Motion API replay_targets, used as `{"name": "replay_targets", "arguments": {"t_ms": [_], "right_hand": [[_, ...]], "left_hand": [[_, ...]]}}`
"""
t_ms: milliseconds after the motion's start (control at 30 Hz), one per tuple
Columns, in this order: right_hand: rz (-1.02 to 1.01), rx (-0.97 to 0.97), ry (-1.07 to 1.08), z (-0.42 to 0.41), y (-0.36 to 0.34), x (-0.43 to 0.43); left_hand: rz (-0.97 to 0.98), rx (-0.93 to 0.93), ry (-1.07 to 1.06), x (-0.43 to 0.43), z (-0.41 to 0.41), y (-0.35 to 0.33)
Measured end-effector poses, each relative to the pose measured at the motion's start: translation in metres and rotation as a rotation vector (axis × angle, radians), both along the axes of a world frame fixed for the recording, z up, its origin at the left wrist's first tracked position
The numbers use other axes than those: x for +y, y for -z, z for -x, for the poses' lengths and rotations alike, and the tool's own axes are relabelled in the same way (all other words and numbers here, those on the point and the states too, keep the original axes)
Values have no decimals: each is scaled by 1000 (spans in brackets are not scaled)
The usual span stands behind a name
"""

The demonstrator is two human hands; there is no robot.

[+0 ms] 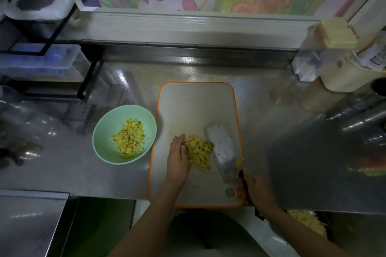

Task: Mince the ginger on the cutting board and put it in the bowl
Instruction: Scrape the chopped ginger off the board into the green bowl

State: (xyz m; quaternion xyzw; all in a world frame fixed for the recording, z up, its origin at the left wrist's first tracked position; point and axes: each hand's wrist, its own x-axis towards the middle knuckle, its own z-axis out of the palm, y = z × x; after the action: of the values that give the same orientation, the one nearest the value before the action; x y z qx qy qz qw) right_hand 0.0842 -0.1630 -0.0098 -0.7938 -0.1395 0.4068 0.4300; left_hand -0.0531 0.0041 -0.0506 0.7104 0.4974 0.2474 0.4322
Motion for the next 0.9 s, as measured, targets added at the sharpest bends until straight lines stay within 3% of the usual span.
{"name": "replay_targets", "arguments": {"t_ms": [200, 467, 900], "right_hand": [[3, 129, -12, 24, 9, 7], [28, 14, -103, 33, 14, 23], [-45, 140, -46, 22, -18, 43]], "left_hand": [[35, -35, -7, -9, -16, -5], [59, -15, 61, -12, -46, -6], [-175, 32, 73, 2, -77, -43]]}}
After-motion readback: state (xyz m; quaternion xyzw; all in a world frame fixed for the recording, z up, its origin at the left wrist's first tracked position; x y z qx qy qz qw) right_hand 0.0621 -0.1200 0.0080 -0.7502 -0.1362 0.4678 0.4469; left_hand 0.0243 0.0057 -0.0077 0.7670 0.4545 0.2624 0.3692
